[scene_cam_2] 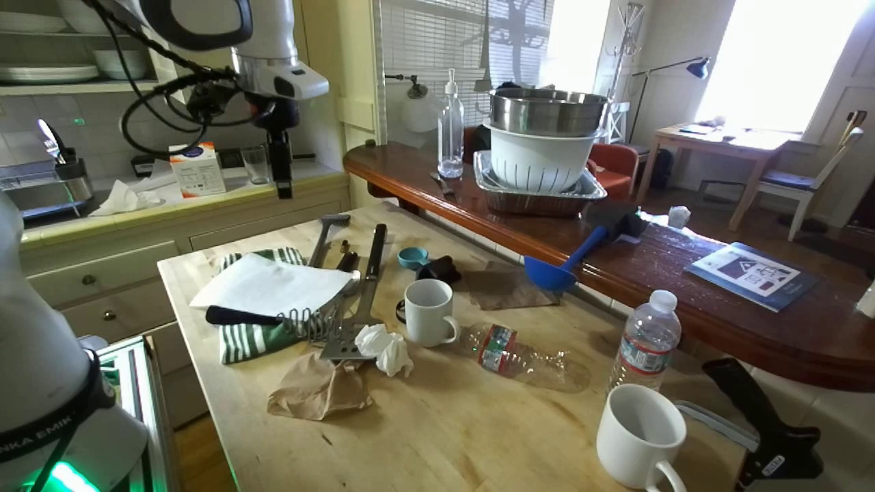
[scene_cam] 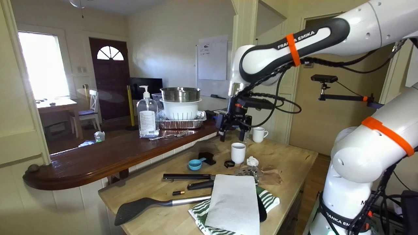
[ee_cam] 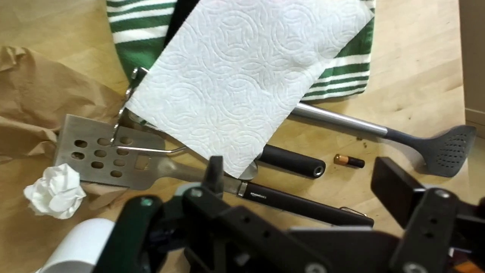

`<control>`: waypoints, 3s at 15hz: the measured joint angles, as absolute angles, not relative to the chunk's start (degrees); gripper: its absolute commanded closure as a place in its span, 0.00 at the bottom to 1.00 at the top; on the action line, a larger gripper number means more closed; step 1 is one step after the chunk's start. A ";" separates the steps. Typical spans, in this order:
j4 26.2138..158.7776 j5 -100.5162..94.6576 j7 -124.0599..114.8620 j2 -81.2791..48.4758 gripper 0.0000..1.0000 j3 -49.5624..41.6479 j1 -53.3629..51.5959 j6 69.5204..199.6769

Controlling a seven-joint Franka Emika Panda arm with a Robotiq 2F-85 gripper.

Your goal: Put the paper towel in the cup

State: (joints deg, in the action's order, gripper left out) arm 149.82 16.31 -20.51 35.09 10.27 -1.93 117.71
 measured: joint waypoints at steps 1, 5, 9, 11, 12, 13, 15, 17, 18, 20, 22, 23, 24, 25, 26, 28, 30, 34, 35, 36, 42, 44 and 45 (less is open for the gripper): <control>151.38 16.46 -21.40 33.05 0.00 11.32 -2.21 121.02; 154.98 16.35 -24.77 25.51 0.00 14.26 -3.23 124.71; 154.79 16.35 -24.91 24.59 0.00 14.27 -3.29 124.75; 154.66 16.30 -24.90 24.42 0.00 14.07 -3.57 124.75; 154.59 16.32 -25.36 24.01 0.00 14.18 -3.86 124.75; 154.49 16.32 -26.13 23.30 0.00 14.50 -4.25 124.80; 154.34 16.34 -28.03 21.26 0.00 15.21 -5.30 125.96; 154.24 16.13 -30.40 19.25 0.00 15.82 -5.86 127.20; 154.22 15.96 -31.72 18.41 0.00 16.09 -5.91 127.40; 154.31 15.50 -34.45 17.08 0.00 16.39 -5.95 127.43; 154.61 15.38 -36.72 15.77 0.00 16.42 -6.18 127.50; 154.75 15.21 -37.52 15.03 0.00 16.42 -6.37 128.01; 154.91 14.67 -38.18 14.25 0.04 16.43 -6.53 129.05; 155.04 13.82 -38.79 13.41 0.24 16.45 -6.64 130.48; 155.20 12.74 -39.39 12.54 0.23 16.46 -6.71 132.14; 155.71 10.51 -40.26 10.55 0.17 16.46 -6.82 136.15; 156.43 7.96 -41.06 8.59 0.17 16.46 -6.87 140.39; 157.16 5.04 -42.04 4.61 0.46 16.42 -7.41 146.60; 157.12 4.39 -42.40 3.97 0.55 16.38 -7.61 147.50; 156.97 3.87 -42.78 3.67 0.61 16.37 -7.84 147.90; 157.01 2.57 -43.87 5.12 0.84 16.33 -8.87 147.92; 157.03 2.57 -44.07 5.71 0.76 16.35 -9.35 147.92; 157.08 2.57 -44.22 6.03 0.74 16.38 -9.55 147.91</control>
State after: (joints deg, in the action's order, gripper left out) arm 157.08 2.57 -44.22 6.03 16.38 -9.55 147.91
